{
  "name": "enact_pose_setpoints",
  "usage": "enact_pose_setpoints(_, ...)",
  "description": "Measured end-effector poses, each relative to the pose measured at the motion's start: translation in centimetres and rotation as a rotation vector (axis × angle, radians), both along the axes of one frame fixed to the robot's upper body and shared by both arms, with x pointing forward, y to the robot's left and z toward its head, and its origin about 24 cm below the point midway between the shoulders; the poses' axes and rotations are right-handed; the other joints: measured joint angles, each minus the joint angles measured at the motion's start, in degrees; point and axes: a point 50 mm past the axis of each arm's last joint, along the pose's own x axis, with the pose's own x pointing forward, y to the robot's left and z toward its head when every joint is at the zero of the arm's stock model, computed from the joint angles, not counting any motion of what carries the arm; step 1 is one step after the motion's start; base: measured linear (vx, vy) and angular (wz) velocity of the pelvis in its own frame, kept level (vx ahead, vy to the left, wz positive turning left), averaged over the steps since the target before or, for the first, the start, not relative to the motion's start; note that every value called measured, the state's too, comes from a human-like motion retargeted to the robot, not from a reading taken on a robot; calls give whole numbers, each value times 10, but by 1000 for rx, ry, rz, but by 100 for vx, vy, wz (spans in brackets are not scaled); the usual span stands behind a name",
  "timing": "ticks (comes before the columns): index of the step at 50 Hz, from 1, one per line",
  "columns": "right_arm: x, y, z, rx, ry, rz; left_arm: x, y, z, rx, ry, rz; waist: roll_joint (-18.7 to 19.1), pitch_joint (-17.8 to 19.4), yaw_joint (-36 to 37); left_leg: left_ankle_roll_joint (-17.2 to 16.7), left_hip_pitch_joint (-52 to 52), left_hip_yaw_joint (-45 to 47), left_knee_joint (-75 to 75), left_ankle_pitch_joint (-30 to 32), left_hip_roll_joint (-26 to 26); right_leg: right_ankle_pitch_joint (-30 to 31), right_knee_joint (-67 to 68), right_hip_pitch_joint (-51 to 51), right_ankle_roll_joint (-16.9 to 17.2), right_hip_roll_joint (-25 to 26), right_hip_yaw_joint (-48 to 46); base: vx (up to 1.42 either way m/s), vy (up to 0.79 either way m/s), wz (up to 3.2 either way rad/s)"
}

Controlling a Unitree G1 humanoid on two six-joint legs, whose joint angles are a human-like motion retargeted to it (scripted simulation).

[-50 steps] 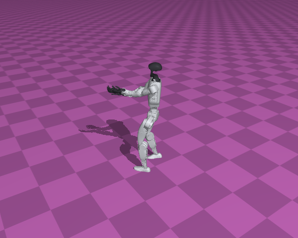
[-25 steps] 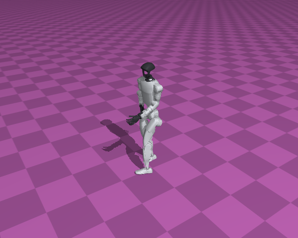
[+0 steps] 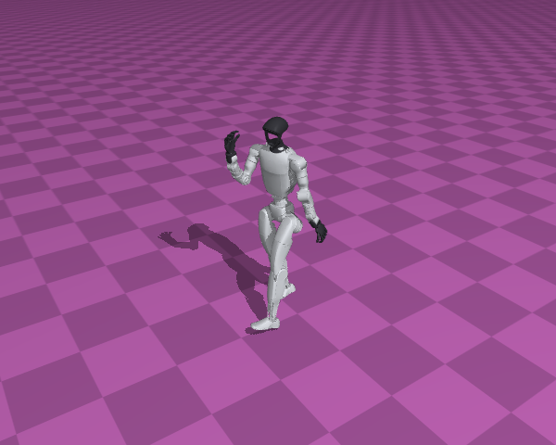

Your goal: Dance

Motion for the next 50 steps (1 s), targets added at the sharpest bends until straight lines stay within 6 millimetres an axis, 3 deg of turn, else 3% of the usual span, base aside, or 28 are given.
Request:
enact_pose_setpoints(2,-46,-29,5,18,-206,-134,-26,-6,0,-26,46,82,1,16,2,-16,26,-15,-12,2,-3,2,-12,25,12,-1,-4,45,-46,38)
enact_pose_setpoints(4,-78,-50,2,77,-347,-296,-51,-9,3,-46,94,154,10,29,-4,-45,48,-33,-1,-3,0,2,-21,49,21,7,-4,42,-38,16)
enact_pose_setpoints(5,-89,-57,0,112,-400,-379,-62,-10,5,-51,115,187,16,33,-8,-60,56,-16,0,-1,12,2,-25,62,26,13,0,43,-34,-33)
enact_pose_setpoints(7,-91,-57,-6,176,-419,-462,-76,-11,8,-47,133,239,29,22,-17,-107,54,-33,11,55,29,-1,-22,72,35,26,18,47,-29,-66)
enact_pose_setpoints(8,-85,-54,-8,194,-395,-468,-78,-11,8,-41,129,255,34,8,-29,-120,34,-34,34,76,33,-3,-18,69,41,29,27,42,-19,-56)
enact_pose_setpoints(10,-65,-42,-13,177,-285,-433,-73,-8,7,-25,96,250,45,-25,-51,-99,-2,-71,82,82,19,-3,-1,55,54,31,36,34,-12,-48)
enact_pose_setpoints(12,-32,-25,-24,117,-92,-362,-52,-1,3,-19,21,203,60,-48,-72,-76,-28,-64,141,52,24,13,30,37,54,37,39,28,-5,-57)
enact_pose_setpoints(14,9,-4,-49,33,184,-293,-23,5,-2,-32,-73,104,74,-61,-78,-48,-21,-55,167,33,17,43,71,26,54,27,45,29,23,-78)
enact_pose_setpoints(15,28,6,-68,-20,342,-261,-6,6,-4,-44,-128,43,80,-61,-75,-31,-7,-48,174,27,9,62,93,23,54,16,50,34,37,-125)
enact_pose_setpoints(17,64,15,-124,-194,722,-219,26,0,-8,-74,-249,-55,92,-49,-60,-10,36,-15,177,16,9,104,150,21,45,-8,63,32,35,-164)
enact_pose_setpoints(20,83,21,-234,-563,1348,-145,75,-16,-9,-140,-493,-136,112,-34,-54,6,102,30,156,4,24,173,233,-5,12,-19,82,16,26,-189)
enact_pose_setpoints(22,66,10,-306,-926,1740,-156,98,-29,-7,-193,-634,-122,126,-34,-57,10,131,74,131,0,42,178,268,-34,-8,-25,71,4,22,-234)
enact_pose_setpoints(24,33,-5,-364,-1282,2049,-229,109,-38,-5,-222,-701,-105,131,-45,-70,15,149,121,105,-2,51,124,276,-63,-27,-39,31,-5,21,-220)
enact_pose_setpoints(28,-40,-42,-440,-1817,2455,-451,107,-51,-10,-257,-617,-142,122,-47,-96,33,189,206,52,-2,31,87,217,-85,-29,-42,-19,-17,25,-198)
enact_pose_setpoints(29,-59,-49,-453,1803,-2440,509,104,-54,-11,-271,-565,-166,117,-44,-101,38,201,229,43,-6,22,93,195,-84,-23,-41,-30,-19,22,-209)
enact_pose_setpoints(30,-78,-53,-462,1732,-2339,551,101,-56,-12,-285,-507,-193,110,-40,-105,43,214,255,36,-12,13,103,173,-81,-16,-41,-41,-18,20,-212)
enact_pose_setpoints(33,-133,-56,-476,1509,-2268,450,97,-53,-10,-317,-299,-357,99,-32,-109,45,250,332,40,-50,14,23,160,-73,-95,-28,-70,-13,16,-247)
enact_pose_setpoints(34,-145,-61,-474,1409,-2277,437,102,-52,-7,-316,-240,-436,89,-30,-99,46,260,370,46,-68,12,28,167,-77,-74,-36,-43,-13,10,-324)
enact_pose_setpoints(35,-154,-65,-471,1302,-2293,439,108,-50,-4,-307,-189,-524,75,-29,-86,47,269,411,52,-86,6,52,174,-85,-30,-47,7,-18,7,-238)
enact_pose_setpoints(37,-153,-62,-474,1106,-2499,367,133,-61,-1,-289,-216,-723,82,-18,-124,39,272,394,72,-118,12,80,221,-127,9,29,160,-24,6,-135)
enact_pose_setpoints(40,-125,-49,-481,941,-2854,213,181,-95,9,-324,-462,-835,83,-3,-126,9,273,407,86,-165,18,109,247,-166,-32,27,144,-31,5,-251)
enact_pose_setpoints(41,-114,-43,-482,888,-2989,166,209,-118,21,-388,-649,-784,81,3,-128,6,274,411,84,-183,11,130,254,-180,-42,16,124,-33,3,-310)
enact_pose_setpoints(42,-105,-39,-482,-789,2951,-127,236,-139,38,-450,-838,-722,79,8,-134,4,274,409,82,-197,4,154,260,-193,-46,12,115,-30,3,-292)
enact_pose_setpoints(44,-95,-36,-479,-595,2827,-109,285,-176,88,-576,-1238,-551,79,12,-153,-2,262,373,78,-206,-12,219,259,-211,-18,30,144,-26,1,-239)
enact_pose_setpoints(46,-97,-37,-476,-407,2738,-120,320,-195,158,-671,-1657,-385,81,5,-164,-14,237,311,69,-209,-32,283,242,-232,29,48,164,-27,-19,-237)
enact_pose_setpoints(48,-105,-38,-474,-198,2682,-130,338,-193,242,-715,-2088,-240,80,-3,-174,-43,217,266,83,-216,-18,318,222,-243,53,91,134,-15,-90,-258)
enact_pose_setpoints(50,-116,-45,-474,-23,2675,-171,327,-171,327,-700,-2518,-125,61,-14,-132,-50,224,358,62,-158,1,290,210,-247,54,141,216,-22,-86,-365)
